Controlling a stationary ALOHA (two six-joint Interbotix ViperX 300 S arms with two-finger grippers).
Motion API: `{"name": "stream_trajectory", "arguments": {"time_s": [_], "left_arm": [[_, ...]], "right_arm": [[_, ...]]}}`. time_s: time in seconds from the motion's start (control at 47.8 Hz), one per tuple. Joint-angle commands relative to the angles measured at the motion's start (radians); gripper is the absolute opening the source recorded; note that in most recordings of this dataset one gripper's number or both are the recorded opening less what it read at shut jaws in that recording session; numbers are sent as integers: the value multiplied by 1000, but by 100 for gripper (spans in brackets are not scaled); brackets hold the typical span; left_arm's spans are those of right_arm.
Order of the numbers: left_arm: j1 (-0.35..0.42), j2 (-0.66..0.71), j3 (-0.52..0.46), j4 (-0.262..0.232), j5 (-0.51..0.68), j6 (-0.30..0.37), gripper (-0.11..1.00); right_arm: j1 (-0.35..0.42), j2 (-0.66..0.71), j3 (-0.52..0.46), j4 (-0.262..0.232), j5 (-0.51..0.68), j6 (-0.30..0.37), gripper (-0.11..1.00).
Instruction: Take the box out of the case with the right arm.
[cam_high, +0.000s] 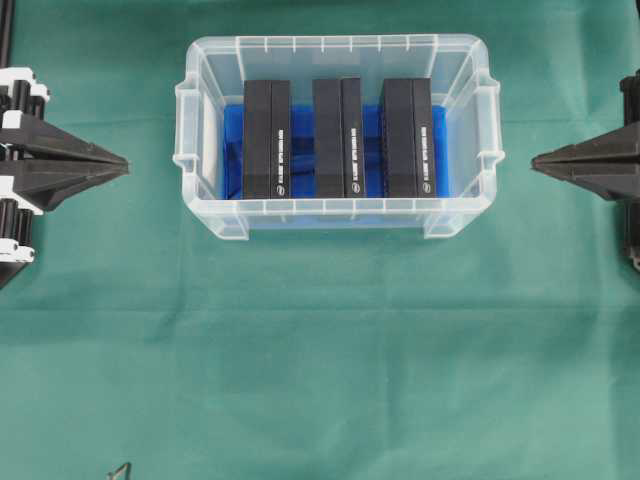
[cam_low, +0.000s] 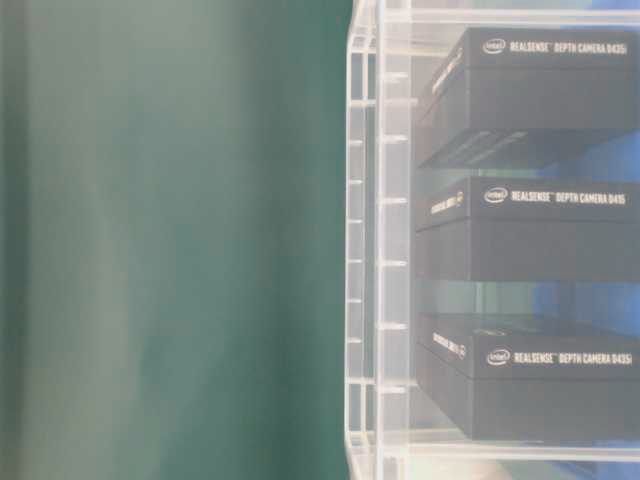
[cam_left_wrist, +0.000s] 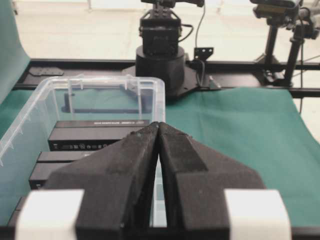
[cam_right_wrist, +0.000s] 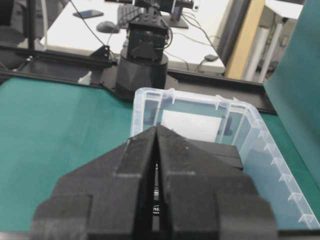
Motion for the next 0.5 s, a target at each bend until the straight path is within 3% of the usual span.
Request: {"name": "stream_trajectory", "arguments": {"time_s": [0.0,0.314,0.482], "left_arm": [[0,6,-26,31,12,2,0],[0,-9,-46,31,51,2,0],[0,-21,-81,32,61,-3,0]], "right_arm": [[0,8,-20,5,0,6,0],[0,-8,-89,5,183,12,0],[0,-20,-129,5,210,25,0]]}}
